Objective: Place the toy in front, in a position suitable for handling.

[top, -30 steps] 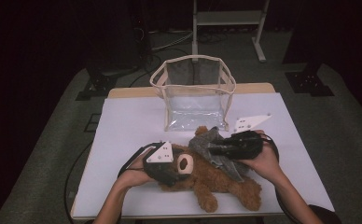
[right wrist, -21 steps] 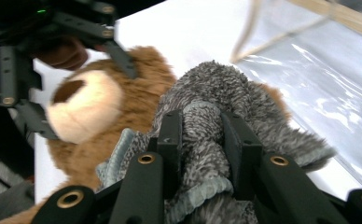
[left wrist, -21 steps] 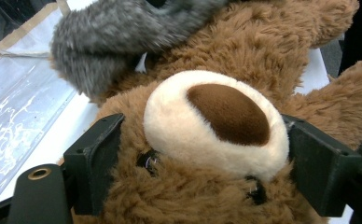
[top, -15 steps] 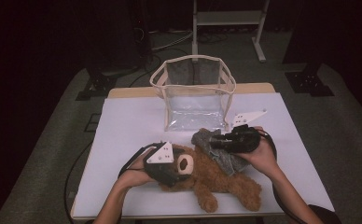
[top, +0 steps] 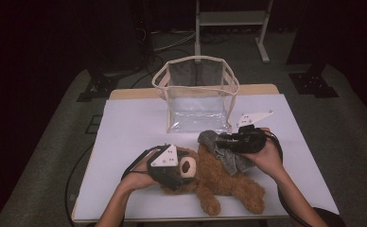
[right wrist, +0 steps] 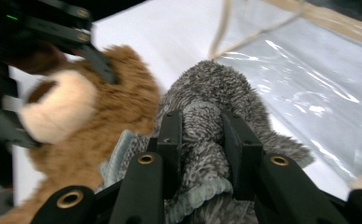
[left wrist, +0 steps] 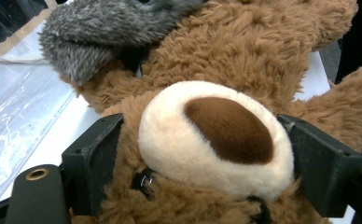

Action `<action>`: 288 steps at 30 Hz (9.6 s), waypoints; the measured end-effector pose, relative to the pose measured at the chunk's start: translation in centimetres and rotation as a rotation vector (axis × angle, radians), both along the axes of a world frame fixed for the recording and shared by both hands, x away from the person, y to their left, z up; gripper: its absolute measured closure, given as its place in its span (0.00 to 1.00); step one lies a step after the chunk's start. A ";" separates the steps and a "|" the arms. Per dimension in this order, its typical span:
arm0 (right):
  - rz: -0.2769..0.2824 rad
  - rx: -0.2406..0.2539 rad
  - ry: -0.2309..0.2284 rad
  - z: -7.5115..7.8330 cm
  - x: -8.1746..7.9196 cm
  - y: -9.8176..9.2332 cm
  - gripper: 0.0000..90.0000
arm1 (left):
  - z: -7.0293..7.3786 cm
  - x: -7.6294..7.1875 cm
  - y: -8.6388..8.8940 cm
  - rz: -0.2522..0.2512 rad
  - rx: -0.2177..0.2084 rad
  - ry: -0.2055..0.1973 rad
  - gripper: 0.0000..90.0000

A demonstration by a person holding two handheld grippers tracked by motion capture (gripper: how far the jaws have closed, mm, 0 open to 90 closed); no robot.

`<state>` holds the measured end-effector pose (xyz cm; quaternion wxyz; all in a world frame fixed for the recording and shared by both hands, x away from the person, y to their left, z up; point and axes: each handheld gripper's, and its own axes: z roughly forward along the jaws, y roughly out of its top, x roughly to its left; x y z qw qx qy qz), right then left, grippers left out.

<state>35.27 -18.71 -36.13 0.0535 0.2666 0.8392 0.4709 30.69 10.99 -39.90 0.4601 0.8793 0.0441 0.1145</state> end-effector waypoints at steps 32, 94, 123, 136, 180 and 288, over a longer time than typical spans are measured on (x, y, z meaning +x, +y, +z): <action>0.061 0.015 -0.013 1.0 -2.9 -0.5 0.78 | 1.3 0.6 1.5 0.099 -0.035 0.006 0.24; 0.302 -0.116 0.028 -1.3 -9.5 3.6 0.78 | 0.6 1.5 2.6 0.135 -0.040 0.097 0.24; 0.254 -0.136 -0.150 -0.3 -6.4 6.0 0.46 | 0.2 1.3 3.4 0.096 -0.018 0.121 0.23; 0.241 -0.137 -0.124 0.5 -7.2 2.4 0.81 | 0.8 1.1 5.2 0.098 0.025 0.090 0.21; 0.148 -0.022 -0.068 1.4 -6.3 -1.6 0.80 | -1.1 1.2 -3.5 0.022 0.063 0.133 0.32; 0.168 -0.041 -0.051 -0.1 -6.3 0.2 0.78 | -0.8 0.0 -3.1 0.039 -0.028 0.031 0.30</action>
